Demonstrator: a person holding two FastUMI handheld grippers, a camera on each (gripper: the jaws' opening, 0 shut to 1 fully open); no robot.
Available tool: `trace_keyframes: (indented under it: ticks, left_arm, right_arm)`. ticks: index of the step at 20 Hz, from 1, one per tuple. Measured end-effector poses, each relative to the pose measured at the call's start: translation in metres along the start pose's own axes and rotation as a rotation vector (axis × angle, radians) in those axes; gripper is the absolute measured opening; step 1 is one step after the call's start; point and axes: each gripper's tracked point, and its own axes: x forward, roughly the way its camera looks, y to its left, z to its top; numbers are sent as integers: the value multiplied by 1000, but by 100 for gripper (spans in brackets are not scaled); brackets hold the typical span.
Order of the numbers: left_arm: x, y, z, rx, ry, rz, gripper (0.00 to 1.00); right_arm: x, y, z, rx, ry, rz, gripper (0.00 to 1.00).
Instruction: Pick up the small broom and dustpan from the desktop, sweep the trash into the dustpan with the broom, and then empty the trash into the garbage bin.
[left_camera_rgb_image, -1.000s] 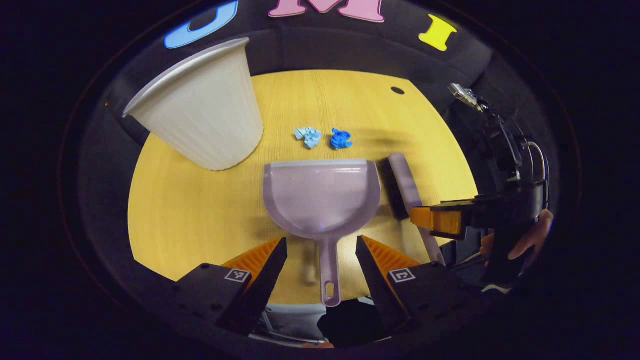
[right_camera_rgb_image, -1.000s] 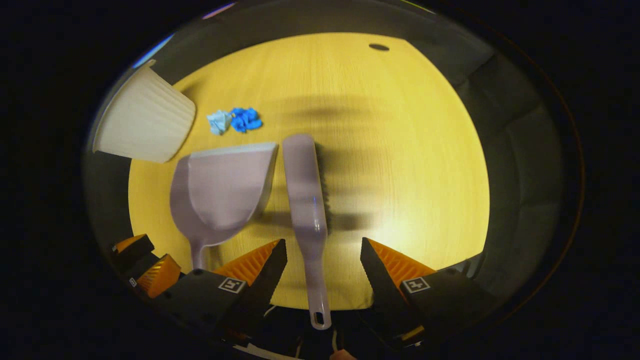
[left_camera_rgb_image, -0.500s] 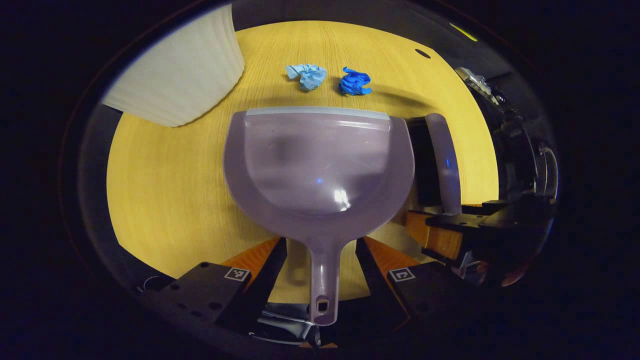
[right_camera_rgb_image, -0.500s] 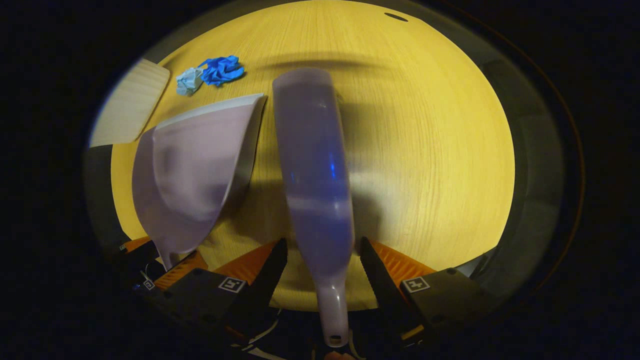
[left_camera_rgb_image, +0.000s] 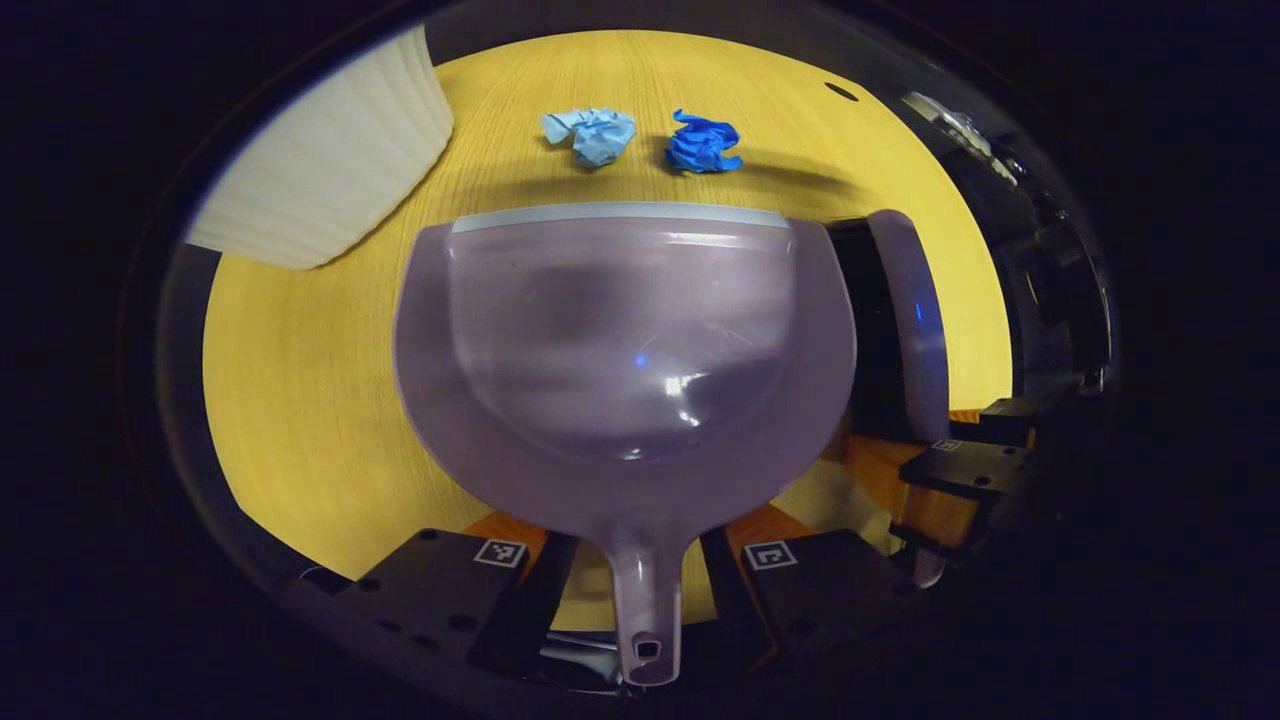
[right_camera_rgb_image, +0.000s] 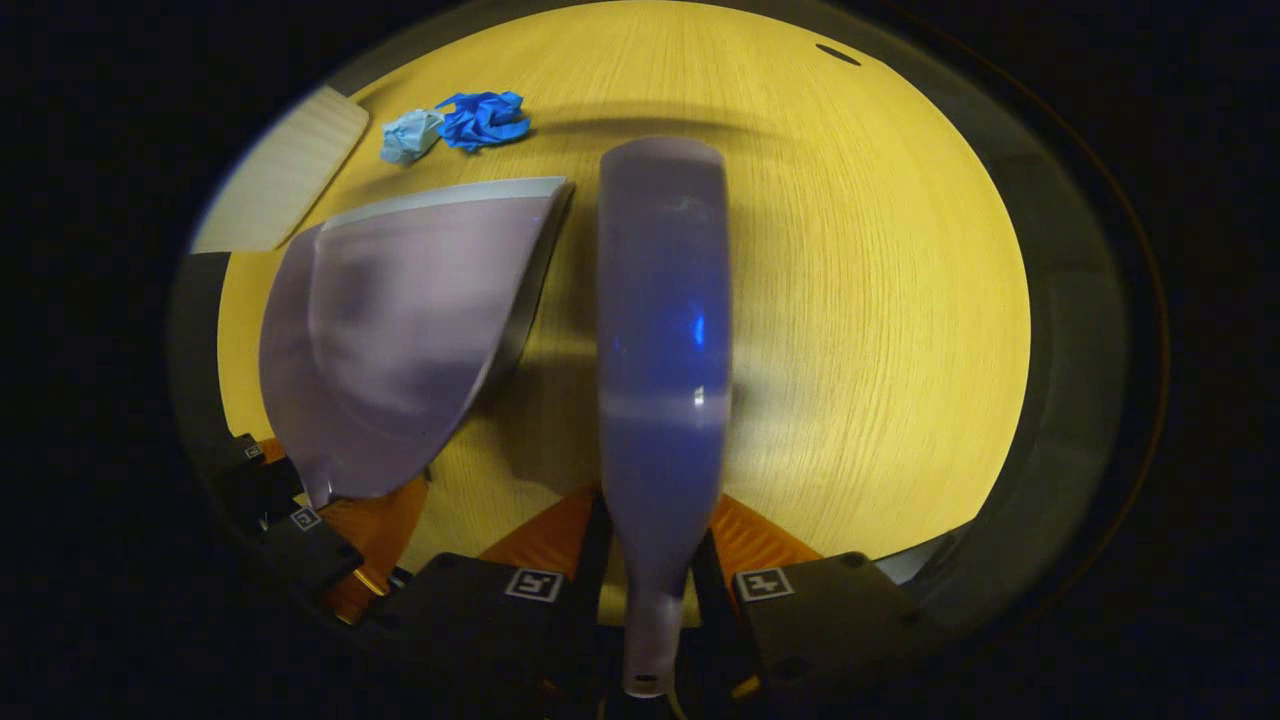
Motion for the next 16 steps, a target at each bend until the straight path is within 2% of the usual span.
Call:
trace_keyframes:
  ticks: [1,2,3,4,5,6,7,9,11,13,14,15,16]
  left_arm:
    - [6,2,3,3,-3,6,49]
    - [13,4,2,10,3,18,46]
    - [6,5,2,15,3,23,37]
    - [4,5,3,13,4,22,34]
    - [5,5,1,9,6,22,33]
    - [6,5,2,13,1,21,34]
    - [7,6,2,29,3,20,31]
    - [5,8,-2,78,14,17,30]
    - [3,16,-5,124,20,23,29]
    - [1,25,-11,161,14,15,28]
    - [0,30,-15,183,21,22,27]
    - [-1,37,-18,210,24,33,27]
    - [-2,41,-20,229,21,38,29]
  right_arm:
    - [-1,0,1,3,-2,1,39]
    - [0,1,0,0,0,-1,45]
    - [0,0,1,2,-4,-2,45]
    - [0,0,1,19,-3,-3,45]
    - [1,1,2,23,-18,0,33]
    - [1,0,1,12,-18,4,33]
    - [0,1,2,-14,-27,12,27]
    - [0,1,1,-69,-29,35,24]
    - [-5,4,3,-47,-35,98,24]
    - [-22,8,21,-20,-105,153,21]
    - [-31,3,30,-50,-134,144,16]
    - [-39,-5,41,-89,-173,111,21]
    - [-49,-13,57,-128,-211,83,21]
